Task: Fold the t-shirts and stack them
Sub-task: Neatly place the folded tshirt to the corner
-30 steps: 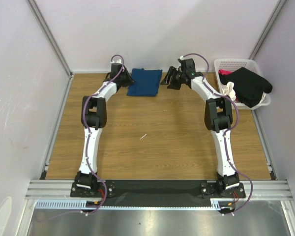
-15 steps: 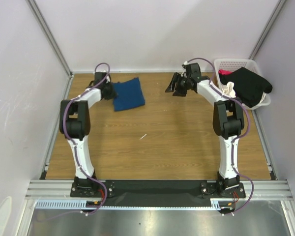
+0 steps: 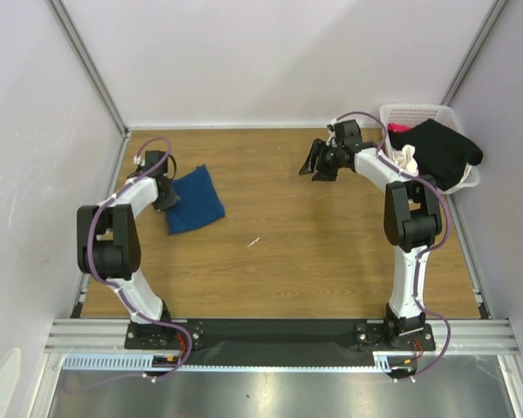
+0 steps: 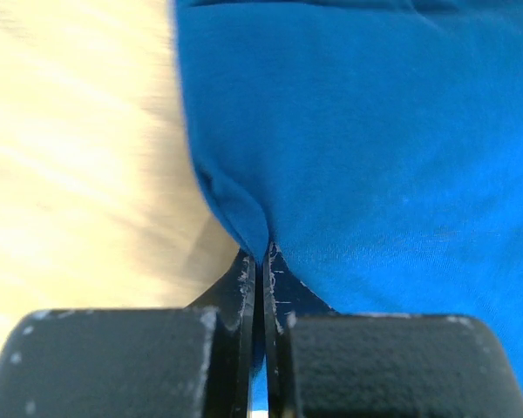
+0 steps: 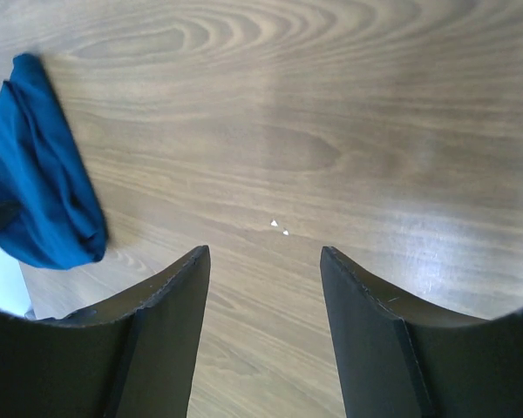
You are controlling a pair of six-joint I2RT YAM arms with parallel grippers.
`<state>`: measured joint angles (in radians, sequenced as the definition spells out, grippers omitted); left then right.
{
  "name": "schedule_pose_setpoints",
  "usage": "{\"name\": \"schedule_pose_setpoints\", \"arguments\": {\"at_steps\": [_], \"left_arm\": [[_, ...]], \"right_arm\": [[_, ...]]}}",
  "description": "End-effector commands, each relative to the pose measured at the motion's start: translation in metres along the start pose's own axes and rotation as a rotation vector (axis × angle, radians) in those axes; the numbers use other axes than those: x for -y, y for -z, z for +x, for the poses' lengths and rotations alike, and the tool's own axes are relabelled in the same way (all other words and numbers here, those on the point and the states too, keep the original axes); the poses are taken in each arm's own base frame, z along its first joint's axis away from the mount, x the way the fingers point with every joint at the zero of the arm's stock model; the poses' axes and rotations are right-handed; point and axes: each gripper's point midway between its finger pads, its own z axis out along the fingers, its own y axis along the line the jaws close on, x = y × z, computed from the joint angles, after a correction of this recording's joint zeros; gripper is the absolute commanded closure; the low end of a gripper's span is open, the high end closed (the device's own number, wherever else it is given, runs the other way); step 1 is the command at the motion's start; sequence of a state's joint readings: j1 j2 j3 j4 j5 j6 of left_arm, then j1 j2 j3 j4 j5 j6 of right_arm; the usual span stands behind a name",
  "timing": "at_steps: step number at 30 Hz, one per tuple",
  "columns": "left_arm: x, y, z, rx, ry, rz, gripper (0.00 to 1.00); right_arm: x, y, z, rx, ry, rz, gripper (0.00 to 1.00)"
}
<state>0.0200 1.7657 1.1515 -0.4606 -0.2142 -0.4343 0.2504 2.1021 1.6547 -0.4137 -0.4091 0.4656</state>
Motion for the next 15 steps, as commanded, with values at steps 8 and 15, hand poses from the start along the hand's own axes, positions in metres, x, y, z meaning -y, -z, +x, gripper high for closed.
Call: {"name": "schedule_pose_setpoints", "arguments": {"at_steps": [8,15], "left_arm": [[-0.093,0.017,-0.062,0.156,-0.209,-0.332,1.00],[-0.139,0.003,-0.082,0.136,-0.448,-0.544,1.00]], "right_arm": [[-0.019,0.030,-0.008,0.034,0.060,-0.043,0.40],[-0.019,0.036,-0.019,0.065,0.063,-0.031,0.40]]}}
